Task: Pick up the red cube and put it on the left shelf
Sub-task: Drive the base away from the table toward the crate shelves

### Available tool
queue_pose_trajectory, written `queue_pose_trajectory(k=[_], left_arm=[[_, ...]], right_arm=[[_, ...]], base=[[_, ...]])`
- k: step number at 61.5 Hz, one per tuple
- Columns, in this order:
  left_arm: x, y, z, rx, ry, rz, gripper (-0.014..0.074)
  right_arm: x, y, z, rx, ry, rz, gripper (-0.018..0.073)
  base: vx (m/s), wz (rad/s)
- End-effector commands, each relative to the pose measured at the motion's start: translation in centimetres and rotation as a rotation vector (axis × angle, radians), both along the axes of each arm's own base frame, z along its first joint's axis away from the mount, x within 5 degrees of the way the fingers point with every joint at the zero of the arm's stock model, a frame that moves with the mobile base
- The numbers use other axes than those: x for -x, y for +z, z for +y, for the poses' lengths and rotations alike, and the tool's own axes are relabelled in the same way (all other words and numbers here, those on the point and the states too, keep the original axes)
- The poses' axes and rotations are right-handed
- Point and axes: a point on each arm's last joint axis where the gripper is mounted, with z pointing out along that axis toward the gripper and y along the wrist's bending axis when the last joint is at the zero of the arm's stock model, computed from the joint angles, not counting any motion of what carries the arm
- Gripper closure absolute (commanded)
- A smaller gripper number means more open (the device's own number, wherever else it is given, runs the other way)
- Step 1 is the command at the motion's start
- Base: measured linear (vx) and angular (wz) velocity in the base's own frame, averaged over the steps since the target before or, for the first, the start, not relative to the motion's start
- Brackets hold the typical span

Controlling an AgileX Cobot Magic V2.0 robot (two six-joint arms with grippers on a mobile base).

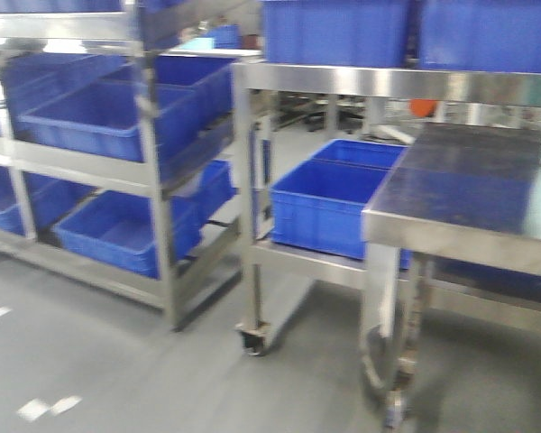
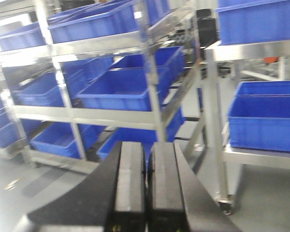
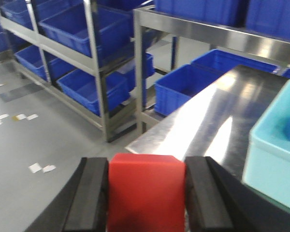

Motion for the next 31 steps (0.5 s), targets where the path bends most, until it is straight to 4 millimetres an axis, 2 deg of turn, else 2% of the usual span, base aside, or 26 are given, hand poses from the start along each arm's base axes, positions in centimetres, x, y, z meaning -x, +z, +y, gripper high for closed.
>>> queue_pose_trajectory(k=[1, 31], left_arm=[[-0.03, 0.08, -0.02, 0.005, -0.004, -0.069, 0.0491], [-0.03, 0.08, -0.02, 0.005, -0.004, -0.069, 0.0491]], right_arm=[[-0.1, 1.68, 0.03, -0.01, 0.004, -0.106, 0.0503], [-0.1, 1.68, 0.03, -0.01, 0.004, -0.106, 0.0503]], base=[[-0.2, 0.5], [-0.17, 0.51]])
